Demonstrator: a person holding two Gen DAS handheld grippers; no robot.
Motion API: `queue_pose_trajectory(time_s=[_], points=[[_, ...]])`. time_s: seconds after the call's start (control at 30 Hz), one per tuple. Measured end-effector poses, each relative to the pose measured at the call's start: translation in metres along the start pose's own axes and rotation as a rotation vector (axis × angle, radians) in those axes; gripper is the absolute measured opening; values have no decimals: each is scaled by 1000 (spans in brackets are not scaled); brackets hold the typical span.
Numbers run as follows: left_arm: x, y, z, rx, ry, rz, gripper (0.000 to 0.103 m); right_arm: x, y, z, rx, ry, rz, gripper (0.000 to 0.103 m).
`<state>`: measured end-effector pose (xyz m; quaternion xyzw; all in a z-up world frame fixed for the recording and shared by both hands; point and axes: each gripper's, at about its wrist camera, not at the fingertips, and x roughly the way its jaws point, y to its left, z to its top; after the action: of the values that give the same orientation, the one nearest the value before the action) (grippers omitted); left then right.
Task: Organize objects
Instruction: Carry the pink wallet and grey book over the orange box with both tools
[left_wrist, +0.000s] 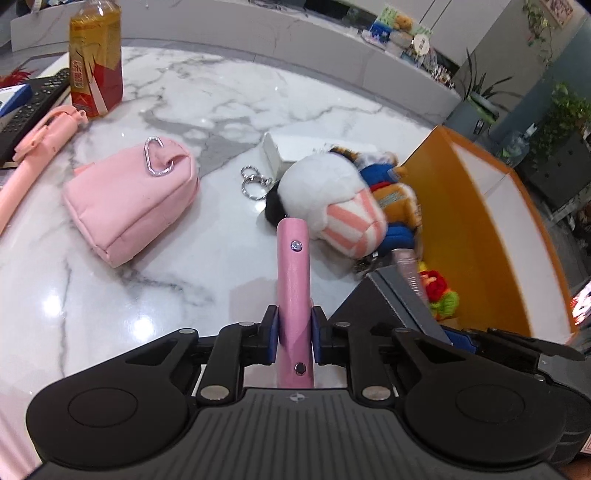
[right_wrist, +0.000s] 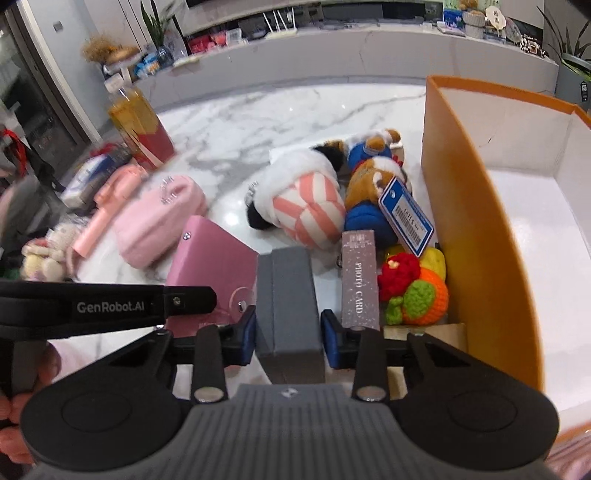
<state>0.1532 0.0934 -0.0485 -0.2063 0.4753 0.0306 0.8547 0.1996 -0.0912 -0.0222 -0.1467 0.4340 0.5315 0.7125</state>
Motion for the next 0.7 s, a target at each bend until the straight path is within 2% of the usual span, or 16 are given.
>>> queue_pose_trajectory(time_s=[0.2, 0.3, 0.43, 0.57, 0.7], points=[[-42, -29, 1, 22, -84, -55, 20, -50, -12, 1, 17, -96, 49, 36], [-61, -54, 6, 45, -125, -111, 20, -83, -31, 3, 67, -159, 87, 36], [-78, -98, 15, 81, -172, -204, 20, -133, -64, 4, 124, -273, 77, 36], [-69, -148, 24, 136, -164, -279, 20, -165, -102, 3, 188, -351, 0, 36], [-35, -194, 21, 183, -102, -313, 20, -169, -143, -4, 279, -358, -56, 36]])
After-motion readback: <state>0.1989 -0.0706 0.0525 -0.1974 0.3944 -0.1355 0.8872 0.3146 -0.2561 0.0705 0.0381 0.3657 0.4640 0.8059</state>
